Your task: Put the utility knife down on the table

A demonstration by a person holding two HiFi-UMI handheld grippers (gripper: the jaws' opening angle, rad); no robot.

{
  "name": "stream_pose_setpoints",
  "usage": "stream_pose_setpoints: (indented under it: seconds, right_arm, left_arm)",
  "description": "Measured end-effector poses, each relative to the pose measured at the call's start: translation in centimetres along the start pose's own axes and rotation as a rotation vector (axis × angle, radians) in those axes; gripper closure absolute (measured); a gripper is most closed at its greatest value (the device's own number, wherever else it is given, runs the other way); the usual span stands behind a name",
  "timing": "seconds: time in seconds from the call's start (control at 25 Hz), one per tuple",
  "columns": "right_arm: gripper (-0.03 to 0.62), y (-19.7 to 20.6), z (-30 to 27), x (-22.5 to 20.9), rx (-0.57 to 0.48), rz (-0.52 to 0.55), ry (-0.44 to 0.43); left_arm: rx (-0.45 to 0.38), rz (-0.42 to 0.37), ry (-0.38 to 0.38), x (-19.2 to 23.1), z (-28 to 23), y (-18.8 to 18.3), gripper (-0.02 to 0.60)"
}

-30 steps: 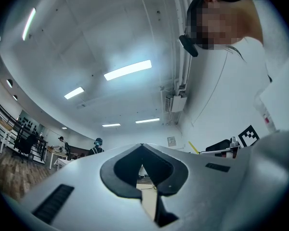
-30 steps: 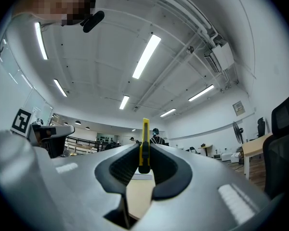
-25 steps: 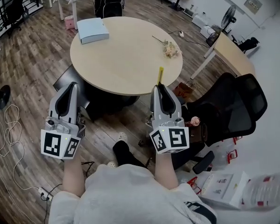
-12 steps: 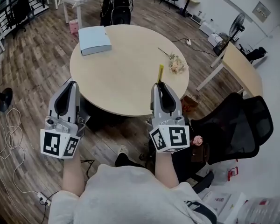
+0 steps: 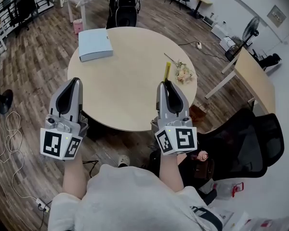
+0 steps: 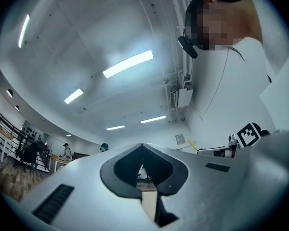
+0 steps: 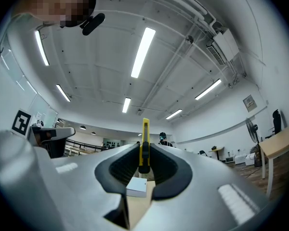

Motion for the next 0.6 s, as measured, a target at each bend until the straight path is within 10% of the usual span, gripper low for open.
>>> stream_pose_setpoints:
  seconds: [0.6]
  right_arm:
    - [0.519,3.4,-4.7,-3.3,0.037,-0.047,-0.049]
  left_arm:
    - [0.036,-0.009,-0.045,0.9,-4.2,3.5,0.574]
Point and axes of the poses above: the fingertips, and each gripper's own axes: z backward along the fingers, x to its left, y out of its underside, the point moved 2 cm from there along z, backward along the fingers, and after that the axes turned 2 degrees about -x, right-handed, at the moved point
